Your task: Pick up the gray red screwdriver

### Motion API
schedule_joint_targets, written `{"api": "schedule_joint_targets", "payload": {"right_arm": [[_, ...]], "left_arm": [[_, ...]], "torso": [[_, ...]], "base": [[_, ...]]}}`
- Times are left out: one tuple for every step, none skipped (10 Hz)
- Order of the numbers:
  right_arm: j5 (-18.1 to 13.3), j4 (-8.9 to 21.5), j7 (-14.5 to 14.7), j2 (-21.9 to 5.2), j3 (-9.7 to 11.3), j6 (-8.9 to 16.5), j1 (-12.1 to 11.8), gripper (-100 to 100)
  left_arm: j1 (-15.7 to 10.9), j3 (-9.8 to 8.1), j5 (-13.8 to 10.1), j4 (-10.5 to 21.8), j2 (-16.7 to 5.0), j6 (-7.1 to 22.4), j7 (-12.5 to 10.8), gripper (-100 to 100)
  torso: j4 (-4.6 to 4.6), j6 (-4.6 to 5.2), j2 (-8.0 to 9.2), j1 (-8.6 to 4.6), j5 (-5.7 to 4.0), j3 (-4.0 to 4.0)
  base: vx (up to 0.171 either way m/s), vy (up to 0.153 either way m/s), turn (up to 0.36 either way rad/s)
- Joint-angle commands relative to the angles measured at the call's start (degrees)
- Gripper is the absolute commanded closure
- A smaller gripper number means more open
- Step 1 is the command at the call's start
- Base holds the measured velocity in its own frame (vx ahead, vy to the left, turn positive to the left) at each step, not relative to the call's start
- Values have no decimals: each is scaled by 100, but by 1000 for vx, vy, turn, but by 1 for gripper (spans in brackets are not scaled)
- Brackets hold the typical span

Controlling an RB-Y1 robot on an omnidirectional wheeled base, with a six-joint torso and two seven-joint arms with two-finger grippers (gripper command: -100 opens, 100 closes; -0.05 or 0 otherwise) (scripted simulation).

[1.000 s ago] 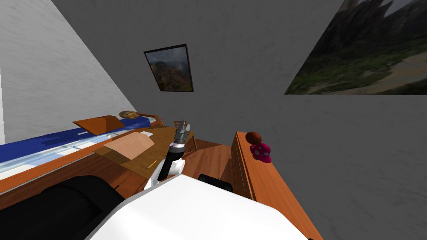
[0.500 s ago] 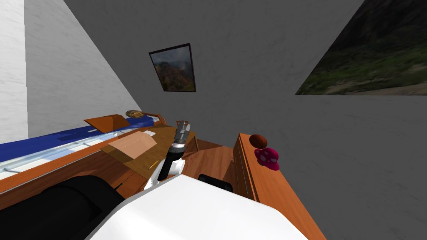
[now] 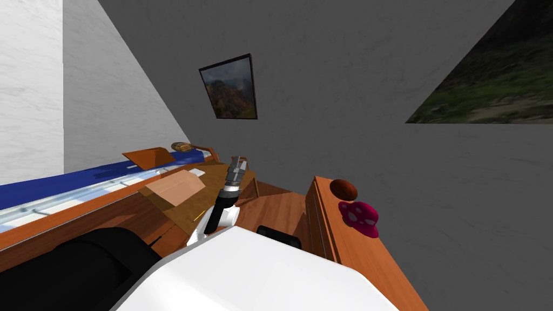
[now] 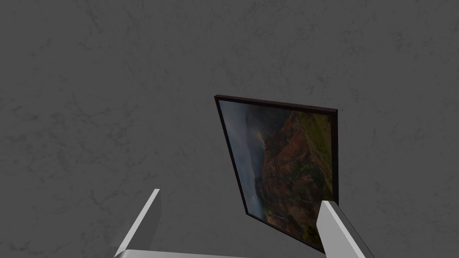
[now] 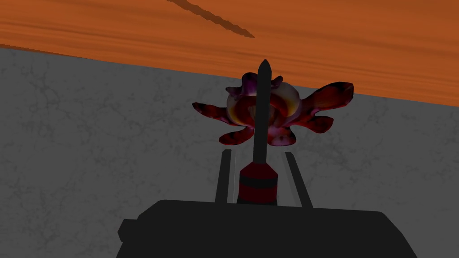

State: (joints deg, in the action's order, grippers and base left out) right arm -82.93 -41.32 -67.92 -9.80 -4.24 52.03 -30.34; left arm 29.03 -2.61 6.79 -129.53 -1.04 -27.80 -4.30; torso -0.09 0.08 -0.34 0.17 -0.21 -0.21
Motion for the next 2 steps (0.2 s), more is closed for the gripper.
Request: {"api": "schedule_joint_targets", "payload": {"right_arm": [[0,0,0,0,0,0,0,100],[-1,-7,-38,1,5,-3,-27,0]], "left_arm": [[0,0,0,0,0,0,0,0],[0,0,0,0,0,0,0,0]], "torso": [[0,0,0,0,0,0],[5,-3,13,-7,-1,8]], "base": [[42,20,11],[8,4,-3]]}}
